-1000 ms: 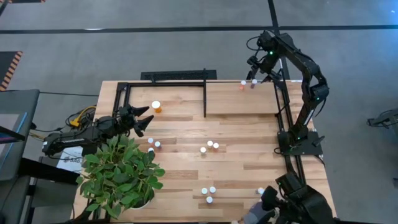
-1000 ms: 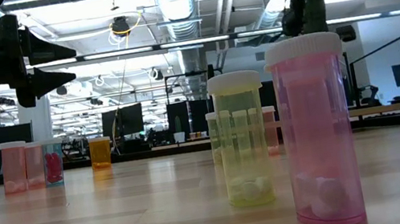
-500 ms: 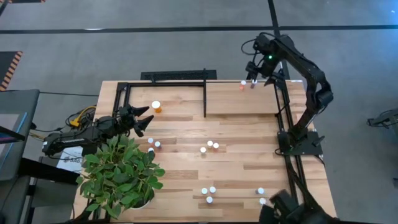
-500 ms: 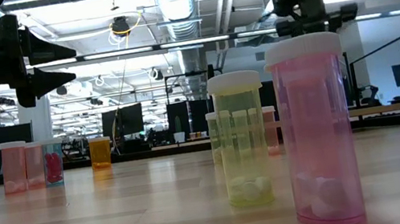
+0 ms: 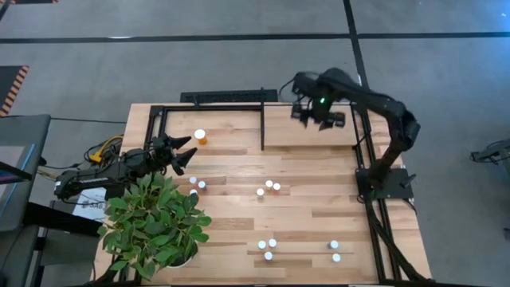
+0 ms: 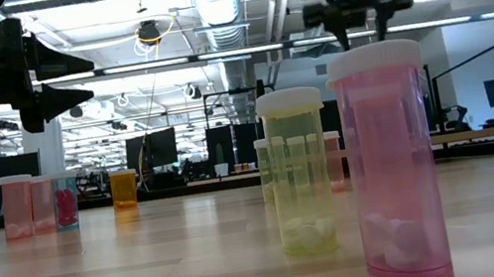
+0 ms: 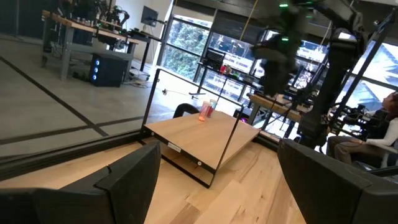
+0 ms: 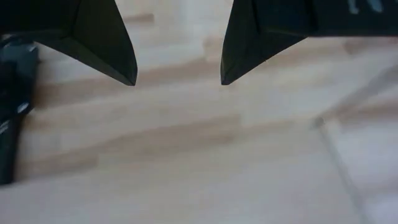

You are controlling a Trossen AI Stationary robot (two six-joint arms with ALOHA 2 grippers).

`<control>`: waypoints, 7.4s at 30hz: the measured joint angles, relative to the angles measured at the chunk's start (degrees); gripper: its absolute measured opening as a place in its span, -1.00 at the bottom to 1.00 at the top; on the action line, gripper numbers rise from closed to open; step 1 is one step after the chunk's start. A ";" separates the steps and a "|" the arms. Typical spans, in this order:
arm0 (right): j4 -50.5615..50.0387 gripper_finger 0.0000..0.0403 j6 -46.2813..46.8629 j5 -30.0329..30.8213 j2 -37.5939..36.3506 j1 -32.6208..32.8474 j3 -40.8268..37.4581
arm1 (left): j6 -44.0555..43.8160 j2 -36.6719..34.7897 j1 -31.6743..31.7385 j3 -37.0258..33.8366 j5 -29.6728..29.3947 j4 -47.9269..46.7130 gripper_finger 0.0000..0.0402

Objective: Pick and place medicine bottles onto shelf by color
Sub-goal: Put the pink pill bottle on the shelf

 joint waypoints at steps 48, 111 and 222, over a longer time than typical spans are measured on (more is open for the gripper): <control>18.82 0.27 -18.05 -1.00 15.93 35.50 0.03 | 0.00 0.04 0.01 0.01 -0.27 0.02 0.55; 38.21 -0.11 -20.72 -3.35 15.91 30.87 -15.88 | 0.00 0.02 0.00 0.00 -0.22 0.02 0.55; 22.22 -0.28 -2.08 3.51 20.63 -15.43 5.32 | 0.00 0.02 0.02 0.02 -0.44 0.04 0.55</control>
